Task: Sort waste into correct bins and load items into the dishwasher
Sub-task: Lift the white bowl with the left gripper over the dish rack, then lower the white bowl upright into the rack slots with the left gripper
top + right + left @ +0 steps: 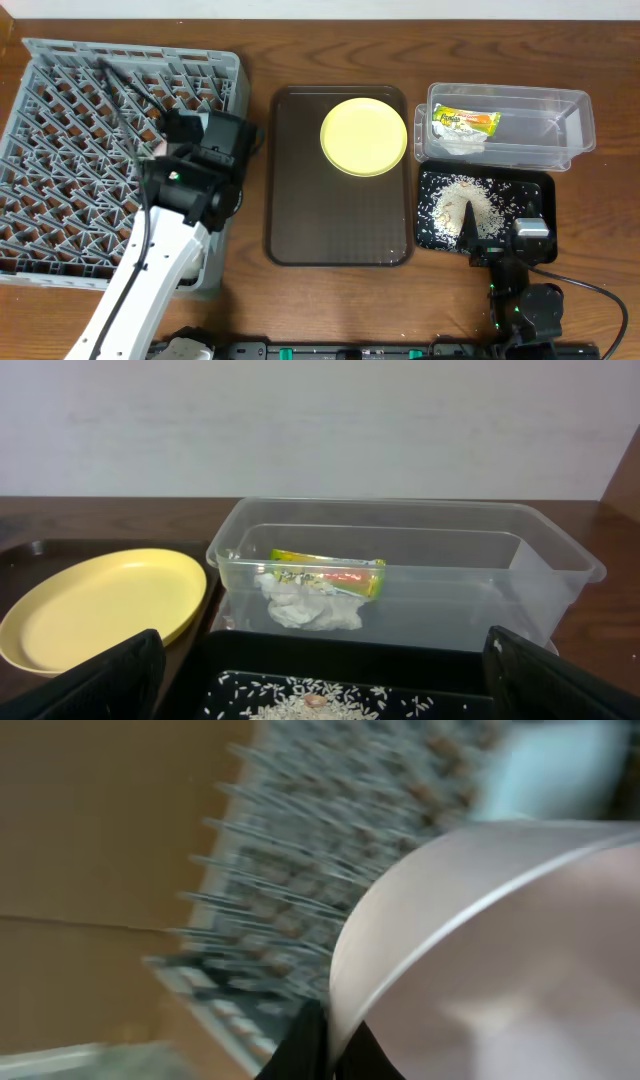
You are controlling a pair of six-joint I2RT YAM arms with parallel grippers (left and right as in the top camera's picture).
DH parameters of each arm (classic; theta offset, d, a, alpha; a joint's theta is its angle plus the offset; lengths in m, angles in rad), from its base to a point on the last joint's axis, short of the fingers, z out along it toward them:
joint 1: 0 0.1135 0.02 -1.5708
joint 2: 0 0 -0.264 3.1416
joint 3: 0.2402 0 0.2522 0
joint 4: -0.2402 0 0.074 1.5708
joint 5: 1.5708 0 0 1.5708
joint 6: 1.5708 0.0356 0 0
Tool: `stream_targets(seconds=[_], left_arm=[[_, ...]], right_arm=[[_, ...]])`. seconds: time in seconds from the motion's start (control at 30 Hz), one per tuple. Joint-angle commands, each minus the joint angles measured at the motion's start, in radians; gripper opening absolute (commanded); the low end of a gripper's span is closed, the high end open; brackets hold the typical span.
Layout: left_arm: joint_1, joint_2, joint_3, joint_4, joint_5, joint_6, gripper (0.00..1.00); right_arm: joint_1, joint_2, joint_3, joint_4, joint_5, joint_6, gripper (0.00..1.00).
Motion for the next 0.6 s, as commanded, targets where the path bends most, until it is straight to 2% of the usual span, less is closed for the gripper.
stream_targets(seconds=[0.0,0.57], left_arm=[[0.021,0.042,-0.024,-0.003,-0.338,0.001,0.06],[0.134,0.263,-0.123,0.028,-0.234,0.004,0.06]], right_arm=[[-0.013,-0.008,-0.003,-0.001,0.000,-0.010,0.99],[-0.013,-0.008,-0.003,-0.001,0.000,-0.010,0.99]])
